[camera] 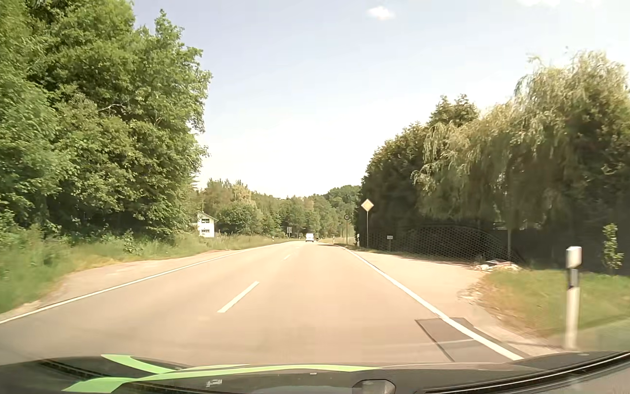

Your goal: Follow the waypoints while adhering to traffic rules and regulations

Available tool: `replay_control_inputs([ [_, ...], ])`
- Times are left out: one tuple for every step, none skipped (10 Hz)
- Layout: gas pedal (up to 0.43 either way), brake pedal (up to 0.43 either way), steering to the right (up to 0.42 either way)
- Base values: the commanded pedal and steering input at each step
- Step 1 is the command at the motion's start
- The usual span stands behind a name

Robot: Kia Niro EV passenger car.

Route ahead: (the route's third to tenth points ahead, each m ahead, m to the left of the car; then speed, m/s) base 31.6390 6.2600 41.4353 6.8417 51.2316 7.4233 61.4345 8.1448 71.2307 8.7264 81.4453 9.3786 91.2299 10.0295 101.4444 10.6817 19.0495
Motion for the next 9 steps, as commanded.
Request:
replay_control_inputs([
  [0.228,0.000,-0.026],
  [0.228,0.000,-0.022],
  [0.228,0.000,-0.020],
  [0.228,0.000,-0.020],
  [0.228,0.000,-0.018],
  [0.220,0.000,-0.015],
  [0.220,0.000,-0.011],
  [0.220,0.000,-0.008],
  [0.220,0.000,-0.007],
])
